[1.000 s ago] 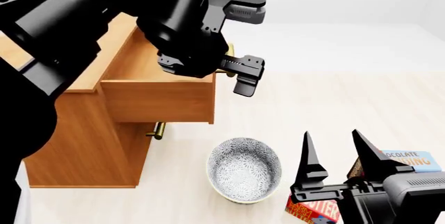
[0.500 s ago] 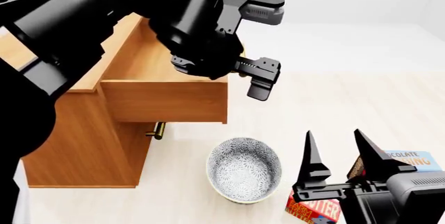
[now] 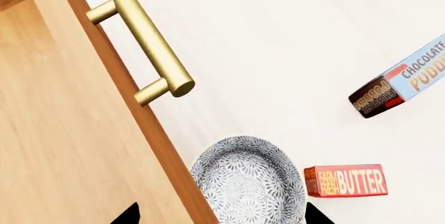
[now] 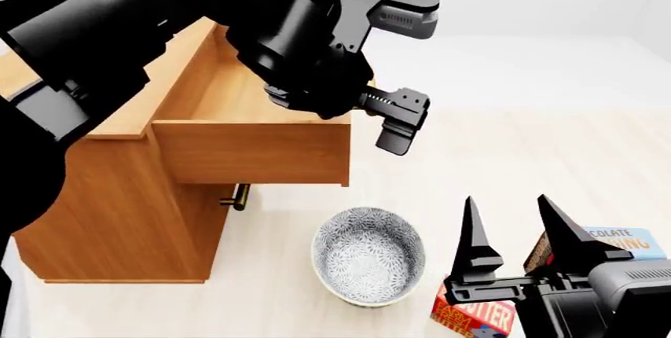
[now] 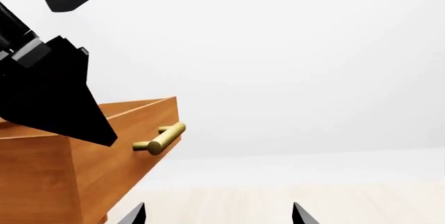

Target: Put the butter at the back in the top drawer of the cabinet and close it.

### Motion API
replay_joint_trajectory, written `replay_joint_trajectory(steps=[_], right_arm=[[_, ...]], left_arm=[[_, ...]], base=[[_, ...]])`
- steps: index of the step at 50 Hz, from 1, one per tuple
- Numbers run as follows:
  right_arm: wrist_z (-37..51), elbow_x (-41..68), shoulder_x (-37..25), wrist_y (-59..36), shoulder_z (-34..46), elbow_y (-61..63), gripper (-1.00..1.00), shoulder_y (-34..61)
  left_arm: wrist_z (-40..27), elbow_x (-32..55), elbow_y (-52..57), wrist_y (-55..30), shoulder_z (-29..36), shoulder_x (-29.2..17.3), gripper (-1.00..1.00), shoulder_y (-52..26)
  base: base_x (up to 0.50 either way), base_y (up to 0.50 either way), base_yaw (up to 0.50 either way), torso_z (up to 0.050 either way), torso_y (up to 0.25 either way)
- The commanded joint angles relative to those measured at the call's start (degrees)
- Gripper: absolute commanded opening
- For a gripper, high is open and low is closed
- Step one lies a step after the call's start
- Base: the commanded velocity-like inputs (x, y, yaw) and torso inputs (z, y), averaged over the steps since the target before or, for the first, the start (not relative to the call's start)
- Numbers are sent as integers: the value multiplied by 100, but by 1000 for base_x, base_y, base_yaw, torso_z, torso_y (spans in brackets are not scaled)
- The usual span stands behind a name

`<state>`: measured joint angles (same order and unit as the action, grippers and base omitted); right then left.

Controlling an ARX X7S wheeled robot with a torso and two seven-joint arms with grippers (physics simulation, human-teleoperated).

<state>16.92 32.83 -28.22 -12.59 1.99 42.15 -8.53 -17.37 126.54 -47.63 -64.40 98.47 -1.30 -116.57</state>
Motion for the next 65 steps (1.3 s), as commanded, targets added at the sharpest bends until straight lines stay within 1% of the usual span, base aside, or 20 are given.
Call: replay_joint_trajectory(steps=[1,7,26,32,37,38,40,46,51,58,63,65], right_arm=[[18,30,-20,6,-11,4,100,-5],[28,40,-28,6,-9,2,100,0],[38,21,-39,23,41,-15,100,16],[39,29,-45,40,40,-16,100,9],[45,36,-48,52,39,-8,100,3],[50,31,-49,53,41,0,100,-1],[61,15,-49,53,52,18,100,-11],[85,-41,-46,62,87,52,100,-31],[102,-82,-47,75,107,81,100,-53],[148,-132,-58,85,104,127,100,-89],[178,-154,-64,91,96,149,100,-103],[192,-159,-64,87,95,143,100,-95]], left_arm=[[259,76,-93,257,-563,130,100,-158],[122,-59,-118,327,-569,130,100,-182],[-709,-872,-79,643,-612,130,100,-305],[-643,-964,-232,702,-624,130,100,-441],[-493,-859,-219,871,-726,128,100,-805],[-570,-773,-133,912,-821,66,100,-866],[-1022,-511,554,1054,-1071,-329,100,-939],[-2016,74,2077,1459,-1580,-1231,100,-958],[-2655,387,3215,1858,-1929,-1888,100,-910],[-3270,810,4743,2350,-2443,-2774,100,-842],[-3546,816,5720,2645,-2717,-3278,100,-734],[-3459,788,6126,2716,-2878,-3489,100,-653]], base=[[0,-3,-5,0,0],[2,-3,-5,0,0],[0,0,0,0,0],[0,0,0,0,0],[0,0,0,0,0],[0,0,0,0,0],[0,0,0,0,5],[0,0,0,0,0],[0,0,0,0,0],[0,0,0,0,0],[0,0,0,0,0],[0,0,0,0,0]])
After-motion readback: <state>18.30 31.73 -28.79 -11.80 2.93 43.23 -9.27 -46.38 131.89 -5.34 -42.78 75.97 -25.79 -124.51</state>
